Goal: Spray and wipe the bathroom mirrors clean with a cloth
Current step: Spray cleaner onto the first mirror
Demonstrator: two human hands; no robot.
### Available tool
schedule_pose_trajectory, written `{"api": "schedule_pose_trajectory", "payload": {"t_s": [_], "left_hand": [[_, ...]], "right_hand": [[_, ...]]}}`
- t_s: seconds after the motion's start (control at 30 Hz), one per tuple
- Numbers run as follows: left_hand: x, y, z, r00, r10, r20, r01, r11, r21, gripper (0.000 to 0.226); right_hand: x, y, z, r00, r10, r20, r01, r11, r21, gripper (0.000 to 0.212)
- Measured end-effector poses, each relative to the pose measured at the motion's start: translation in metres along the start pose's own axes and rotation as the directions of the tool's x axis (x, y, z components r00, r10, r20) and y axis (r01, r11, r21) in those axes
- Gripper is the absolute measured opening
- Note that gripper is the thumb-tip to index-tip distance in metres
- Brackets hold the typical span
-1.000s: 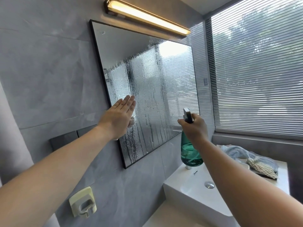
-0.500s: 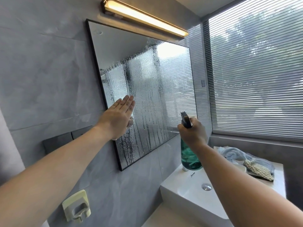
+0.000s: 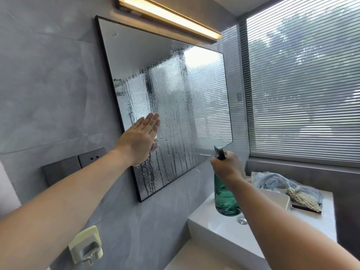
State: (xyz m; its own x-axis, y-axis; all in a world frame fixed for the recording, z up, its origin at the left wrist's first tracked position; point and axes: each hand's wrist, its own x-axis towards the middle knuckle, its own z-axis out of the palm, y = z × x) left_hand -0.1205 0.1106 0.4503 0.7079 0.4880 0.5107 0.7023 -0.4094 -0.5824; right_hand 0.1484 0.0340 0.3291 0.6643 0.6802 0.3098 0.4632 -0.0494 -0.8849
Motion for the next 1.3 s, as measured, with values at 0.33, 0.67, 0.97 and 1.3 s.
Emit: {"api": "schedule_pose_trajectory", "payload": {"t_s": [0.33, 0.67, 0.97, 1.3], "left_hand": [[0.002, -0.001, 0.010, 0.999, 0.018, -0.037, -0.017, 1.000, 0.014, 0.070], [0.004, -0.001, 0.008, 0.995, 0.075, -0.067, -0.074, 0.997, 0.013, 0.070], [0.010, 0.004, 0.001, 0.990, 0.136, -0.028, -0.133, 0.987, 0.086, 0.071], [0.016, -0.010, 0.022, 0.966, 0.202, -0.158, -0.186, 0.976, 0.111, 0.073]], "right_hand": [[0.005, 0.018, 0.013, 0.999, 0.033, 0.017, -0.033, 0.999, -0.012, 0.014], [0.030, 0.037, 0.018, 0.994, 0.110, 0.009, -0.109, 0.993, -0.051, 0.014], [0.073, 0.038, 0.022, 0.995, 0.098, -0.009, -0.098, 0.993, -0.072, 0.012], [0.107, 0.031, 0.024, 0.994, 0.110, -0.024, -0.111, 0.992, -0.064, 0.019]]}}
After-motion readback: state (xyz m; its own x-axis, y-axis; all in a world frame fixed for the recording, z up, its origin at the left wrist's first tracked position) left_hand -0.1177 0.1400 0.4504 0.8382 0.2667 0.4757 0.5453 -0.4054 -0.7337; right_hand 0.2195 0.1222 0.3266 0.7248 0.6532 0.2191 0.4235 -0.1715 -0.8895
